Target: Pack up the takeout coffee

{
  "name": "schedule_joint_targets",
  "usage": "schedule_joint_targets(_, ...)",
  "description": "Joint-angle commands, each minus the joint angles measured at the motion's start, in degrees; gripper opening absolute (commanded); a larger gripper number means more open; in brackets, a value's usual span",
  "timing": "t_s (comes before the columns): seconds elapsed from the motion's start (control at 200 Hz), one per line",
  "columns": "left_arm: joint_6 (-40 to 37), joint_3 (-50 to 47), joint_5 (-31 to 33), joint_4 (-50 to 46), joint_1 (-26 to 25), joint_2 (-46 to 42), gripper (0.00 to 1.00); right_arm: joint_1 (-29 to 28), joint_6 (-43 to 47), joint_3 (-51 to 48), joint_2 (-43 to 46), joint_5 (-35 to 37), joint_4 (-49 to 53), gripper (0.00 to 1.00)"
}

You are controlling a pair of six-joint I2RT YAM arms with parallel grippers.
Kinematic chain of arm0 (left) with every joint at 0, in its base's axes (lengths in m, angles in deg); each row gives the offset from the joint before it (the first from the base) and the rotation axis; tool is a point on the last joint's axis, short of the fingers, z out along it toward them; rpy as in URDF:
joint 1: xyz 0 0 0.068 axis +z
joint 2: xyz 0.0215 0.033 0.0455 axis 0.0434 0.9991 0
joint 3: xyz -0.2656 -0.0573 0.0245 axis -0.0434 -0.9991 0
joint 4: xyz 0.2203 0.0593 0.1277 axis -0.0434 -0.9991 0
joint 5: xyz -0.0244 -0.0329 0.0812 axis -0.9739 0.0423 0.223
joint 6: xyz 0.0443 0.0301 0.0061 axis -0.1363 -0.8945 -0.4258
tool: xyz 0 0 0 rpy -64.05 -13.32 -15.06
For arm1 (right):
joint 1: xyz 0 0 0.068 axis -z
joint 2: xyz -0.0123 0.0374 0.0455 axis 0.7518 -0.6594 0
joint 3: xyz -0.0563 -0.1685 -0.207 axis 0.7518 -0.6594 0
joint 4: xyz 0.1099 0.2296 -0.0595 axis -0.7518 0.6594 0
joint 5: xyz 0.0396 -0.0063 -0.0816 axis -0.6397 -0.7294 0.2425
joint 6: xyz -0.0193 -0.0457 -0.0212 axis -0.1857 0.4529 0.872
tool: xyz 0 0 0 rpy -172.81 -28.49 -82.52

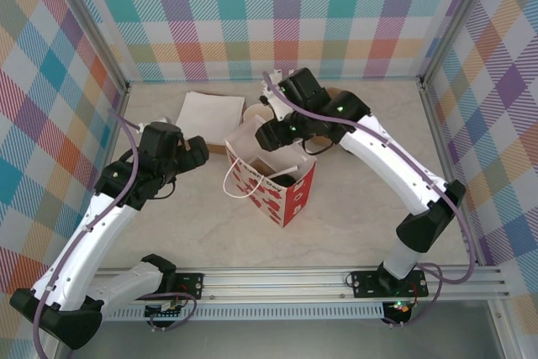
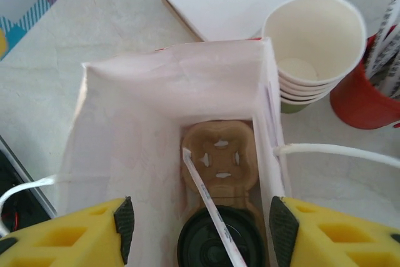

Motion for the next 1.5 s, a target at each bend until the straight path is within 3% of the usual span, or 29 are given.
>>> schedule_joint_targets(0.0, 1.2, 1.8, -0.5, -0.2, -0.2, 0.1, 0.99, 0.3, 0.4, 1.6, 3.4, 2.6, 2.4, 0.64)
schedule_joint_targets(0.41, 1.7, 0.6, -2.1, 1.5, 2.1, 1.3, 1.0, 3.4, -0.2, -9.9, 17.4, 4.5, -6.7, 0.78)
schedule_joint_targets(0.62, 1.7, -0.8, -9.3, 3.5, 9.3, 2.3, 1.0, 4.6, -0.9, -17.8, 24.7, 6.9, -10.2, 0.87)
schedule_joint_targets(0.77, 1.4, -1.5, -17.7, 6.1, 16.7, 4.8, 1.0, 5.0, -1.5, -23.5, 29.0, 9.8, -11.5, 1.0)
schedule_joint_targets(0.995, 3.8, -2.7, -31.6, 12.5, 27.7, 12.7, 1.0, 5.2, -3.2, -30.6, 34.4, 12.5, -12.1, 1.0)
schedule_joint_targets(1.11, 6.2, -2.8, -35.4, 16.0, 29.7, 19.0, 0.97, 5.2, -3.8, -33.2, 35.9, 13.3, -12.2, 1.0)
schedule_joint_targets(1.495, 12.5, -1.4, -34.9, 25.8, 29.7, 34.4, 0.84, 5.3, -4.5, -36.5, 36.6, 14.2, -12.3, 1.0)
